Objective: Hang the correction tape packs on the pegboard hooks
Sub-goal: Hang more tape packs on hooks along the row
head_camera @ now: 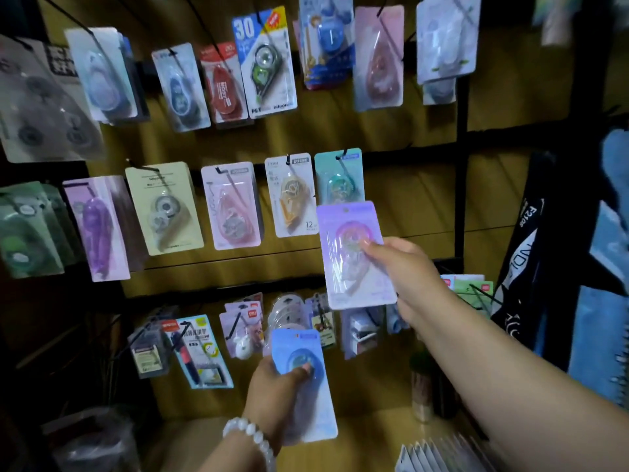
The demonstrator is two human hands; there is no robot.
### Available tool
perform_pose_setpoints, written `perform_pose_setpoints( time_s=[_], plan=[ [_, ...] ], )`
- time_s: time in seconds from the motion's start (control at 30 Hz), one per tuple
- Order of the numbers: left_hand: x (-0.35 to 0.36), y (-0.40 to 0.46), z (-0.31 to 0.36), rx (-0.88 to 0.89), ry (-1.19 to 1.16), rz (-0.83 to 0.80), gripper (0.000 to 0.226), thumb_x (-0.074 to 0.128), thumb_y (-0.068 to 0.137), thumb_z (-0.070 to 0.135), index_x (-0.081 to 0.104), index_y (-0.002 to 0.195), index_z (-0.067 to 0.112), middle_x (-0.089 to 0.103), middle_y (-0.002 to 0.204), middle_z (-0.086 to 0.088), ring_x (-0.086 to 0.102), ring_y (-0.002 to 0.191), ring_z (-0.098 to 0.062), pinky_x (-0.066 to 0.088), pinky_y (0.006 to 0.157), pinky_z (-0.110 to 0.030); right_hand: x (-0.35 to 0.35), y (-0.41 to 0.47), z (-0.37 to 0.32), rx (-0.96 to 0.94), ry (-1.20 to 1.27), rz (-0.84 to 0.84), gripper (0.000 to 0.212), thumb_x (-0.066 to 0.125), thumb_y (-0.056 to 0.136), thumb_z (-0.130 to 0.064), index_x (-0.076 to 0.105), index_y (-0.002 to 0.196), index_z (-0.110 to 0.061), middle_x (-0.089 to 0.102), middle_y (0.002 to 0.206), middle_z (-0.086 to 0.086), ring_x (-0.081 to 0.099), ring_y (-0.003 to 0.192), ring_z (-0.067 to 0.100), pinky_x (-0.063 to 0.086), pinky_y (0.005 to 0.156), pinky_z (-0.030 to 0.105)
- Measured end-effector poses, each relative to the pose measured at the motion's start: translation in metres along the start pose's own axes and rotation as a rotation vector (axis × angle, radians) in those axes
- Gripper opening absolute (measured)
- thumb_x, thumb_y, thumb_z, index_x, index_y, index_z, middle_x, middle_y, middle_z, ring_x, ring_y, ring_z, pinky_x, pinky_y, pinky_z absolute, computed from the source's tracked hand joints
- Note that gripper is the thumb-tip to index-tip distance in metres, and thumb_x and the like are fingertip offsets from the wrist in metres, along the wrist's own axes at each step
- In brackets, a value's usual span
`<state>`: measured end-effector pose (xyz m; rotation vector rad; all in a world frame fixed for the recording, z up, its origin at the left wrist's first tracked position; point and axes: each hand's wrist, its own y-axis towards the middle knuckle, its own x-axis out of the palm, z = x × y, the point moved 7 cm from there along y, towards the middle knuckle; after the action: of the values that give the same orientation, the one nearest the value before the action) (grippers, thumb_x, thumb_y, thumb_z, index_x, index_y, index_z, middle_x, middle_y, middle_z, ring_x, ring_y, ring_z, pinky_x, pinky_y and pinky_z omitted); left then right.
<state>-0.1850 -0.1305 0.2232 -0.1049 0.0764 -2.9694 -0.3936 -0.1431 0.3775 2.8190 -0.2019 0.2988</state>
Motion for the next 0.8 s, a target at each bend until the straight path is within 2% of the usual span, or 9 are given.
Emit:
perform_pose_setpoints(
  time_s=[0.1, 0.23, 0.5, 0.67, 0.8],
  plan=[
    [-0.001, 0.004, 0.0, 0.011, 0.061, -0.007, 0.017, 0.071, 0.084, 0.006, 0.069, 0.1, 0.007, 0.076, 0.089, -0.015, 0.071, 0.089, -0.039, 0.052, 0.091, -0.06, 0.009, 0.014, -0.043, -0.124, 0.03, 0.009, 0.016, 0.067, 0.088, -0.017, 0.057, 0.076, -0.012, 0.065, 0.075, 0.009, 0.061, 0.066, 0.023, 0.047, 0.067, 0.032],
    [-0.001, 0.005, 0.003, 0.009, 0.098, -0.028, 0.017, 0.072, 0.083, 0.01, 0.07, 0.1, 0.009, 0.077, 0.091, -0.011, 0.071, 0.092, -0.034, 0.052, 0.094, -0.056, 0.018, 0.032, -0.075, -0.215, 0.008, 0.039, 0.016, 0.065, 0.089, -0.018, 0.059, 0.075, -0.015, 0.067, 0.078, 0.005, 0.063, 0.068, 0.02, 0.051, 0.067, 0.031],
    [0.001, 0.005, 0.002, -0.014, 0.072, -0.046, 0.026, 0.074, 0.081, 0.012, 0.068, 0.106, 0.009, 0.076, 0.097, -0.013, 0.071, 0.095, -0.036, 0.05, 0.096, -0.057, 0.021, 0.051, -0.065, -0.185, -0.045, 0.077, 0.015, 0.062, 0.092, -0.019, 0.058, 0.079, -0.015, 0.066, 0.079, 0.004, 0.063, 0.066, 0.017, 0.05, 0.061, 0.028],
    [0.004, 0.0, 0.006, -0.031, 0.049, -0.057, 0.02, 0.07, 0.085, 0.007, 0.066, 0.105, 0.009, 0.076, 0.095, -0.016, 0.071, 0.093, -0.037, 0.052, 0.094, -0.055, 0.021, 0.056, -0.058, -0.196, -0.065, 0.089, 0.014, 0.061, 0.093, -0.023, 0.058, 0.082, -0.015, 0.068, 0.086, 0.008, 0.065, 0.072, 0.023, 0.052, 0.067, 0.032],
    [0.007, -0.003, 0.004, -0.076, 0.021, -0.055, 0.026, 0.071, 0.084, 0.009, 0.062, 0.109, 0.009, 0.074, 0.101, -0.016, 0.07, 0.095, -0.037, 0.052, 0.094, -0.055, 0.022, 0.07, -0.056, -0.167, -0.118, 0.144, 0.019, 0.061, 0.092, -0.024, 0.057, 0.078, -0.014, 0.064, 0.081, 0.005, 0.062, 0.071, 0.021, 0.05, 0.068, 0.032]
  ],
)
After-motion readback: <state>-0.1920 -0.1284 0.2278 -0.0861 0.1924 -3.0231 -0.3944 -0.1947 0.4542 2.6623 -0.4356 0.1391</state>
